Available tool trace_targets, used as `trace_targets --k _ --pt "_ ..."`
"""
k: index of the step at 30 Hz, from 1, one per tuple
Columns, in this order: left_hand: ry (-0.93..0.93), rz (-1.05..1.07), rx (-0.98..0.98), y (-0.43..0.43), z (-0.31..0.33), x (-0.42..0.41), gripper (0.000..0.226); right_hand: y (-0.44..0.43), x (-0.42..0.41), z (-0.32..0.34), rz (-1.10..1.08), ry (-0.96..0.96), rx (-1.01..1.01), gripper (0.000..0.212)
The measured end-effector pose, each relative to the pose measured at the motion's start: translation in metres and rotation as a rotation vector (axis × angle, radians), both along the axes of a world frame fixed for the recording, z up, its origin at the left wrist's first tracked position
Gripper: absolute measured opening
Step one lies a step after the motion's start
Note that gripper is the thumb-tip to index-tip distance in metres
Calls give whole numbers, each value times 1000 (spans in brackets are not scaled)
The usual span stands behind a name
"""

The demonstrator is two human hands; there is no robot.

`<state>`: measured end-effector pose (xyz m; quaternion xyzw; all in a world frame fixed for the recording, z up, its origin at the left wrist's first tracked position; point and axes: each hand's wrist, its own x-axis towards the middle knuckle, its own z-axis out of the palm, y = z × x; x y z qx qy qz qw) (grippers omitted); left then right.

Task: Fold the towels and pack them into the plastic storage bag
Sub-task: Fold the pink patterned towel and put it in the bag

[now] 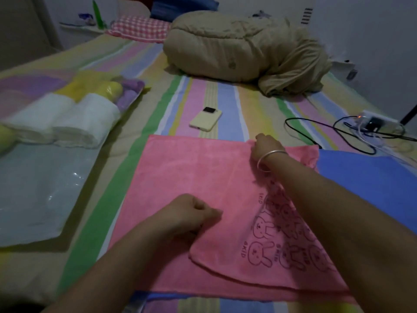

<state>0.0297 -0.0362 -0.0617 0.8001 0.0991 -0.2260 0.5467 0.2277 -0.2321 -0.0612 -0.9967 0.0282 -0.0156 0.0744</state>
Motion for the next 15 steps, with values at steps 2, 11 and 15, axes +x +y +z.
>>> trace_targets --k 2,11,15 --pt "-154 -14 138 -4 -6 2 38 -1 7 -4 -34 -47 12 38" --pt "-604 178 428 4 -21 -26 34 40 14 15 107 -327 336 25" --pt "-619 279 454 35 -22 -42 35 102 19 25 209 -327 408 25"
